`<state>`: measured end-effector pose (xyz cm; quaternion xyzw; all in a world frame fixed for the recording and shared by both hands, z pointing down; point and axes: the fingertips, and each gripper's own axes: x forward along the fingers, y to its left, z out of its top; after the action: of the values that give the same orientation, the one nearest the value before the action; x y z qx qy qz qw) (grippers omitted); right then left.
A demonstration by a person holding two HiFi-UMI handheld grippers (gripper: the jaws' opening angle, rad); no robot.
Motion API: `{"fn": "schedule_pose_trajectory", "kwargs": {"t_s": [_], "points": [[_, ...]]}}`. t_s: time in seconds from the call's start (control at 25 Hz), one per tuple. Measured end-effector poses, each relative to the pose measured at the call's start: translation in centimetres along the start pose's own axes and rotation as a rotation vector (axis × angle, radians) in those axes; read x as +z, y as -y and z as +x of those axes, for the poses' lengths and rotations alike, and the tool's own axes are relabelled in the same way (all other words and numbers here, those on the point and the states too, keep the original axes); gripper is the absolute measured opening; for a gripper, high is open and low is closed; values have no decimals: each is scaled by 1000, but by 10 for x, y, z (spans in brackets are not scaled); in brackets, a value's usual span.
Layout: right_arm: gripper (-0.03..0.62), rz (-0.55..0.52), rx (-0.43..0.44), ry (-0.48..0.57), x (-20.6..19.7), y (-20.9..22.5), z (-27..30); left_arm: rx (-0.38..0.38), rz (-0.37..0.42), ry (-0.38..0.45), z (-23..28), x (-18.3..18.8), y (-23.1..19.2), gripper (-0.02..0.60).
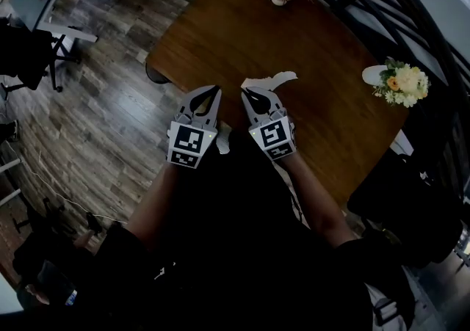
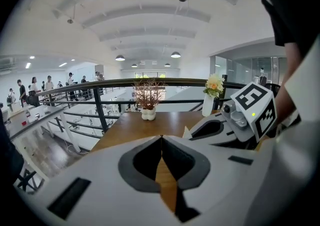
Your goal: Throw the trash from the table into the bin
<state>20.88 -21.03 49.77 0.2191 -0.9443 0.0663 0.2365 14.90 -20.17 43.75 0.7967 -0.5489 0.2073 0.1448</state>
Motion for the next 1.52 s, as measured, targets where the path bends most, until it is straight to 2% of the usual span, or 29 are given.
{"fn": "schedule_pose_trajectory", "kwargs": {"t_s": [0.16, 0.32, 0.52, 0.76, 0.92, 1.12, 1.32, 1.52], "points": [[17, -14, 50, 52, 17, -5, -2, 53, -22, 0, -14, 1, -9, 12], [17, -68, 92, 58, 26, -14, 6, 118, -53, 1, -33, -1, -25, 12], [17, -78, 140, 93, 43, -30, 16, 191, -84, 1, -58, -8, -43, 12], [18, -70, 201, 139, 70, -68, 26, 265, -108, 7, -98, -26, -66, 12], [18, -116, 232, 153, 84, -94, 47, 320, -132, 13, -130, -45, -93, 12], [17, -124, 224, 146, 100, -142, 75, 356, -158, 44, -175, -78, -138, 12], [18, -98, 181, 149, 129, -198, 111, 322, -167, 76, -228, -102, -197, 12], [18, -91, 94, 120, 146, -243, 144, 302, -158, 108, -274, -123, -258, 12]]}}
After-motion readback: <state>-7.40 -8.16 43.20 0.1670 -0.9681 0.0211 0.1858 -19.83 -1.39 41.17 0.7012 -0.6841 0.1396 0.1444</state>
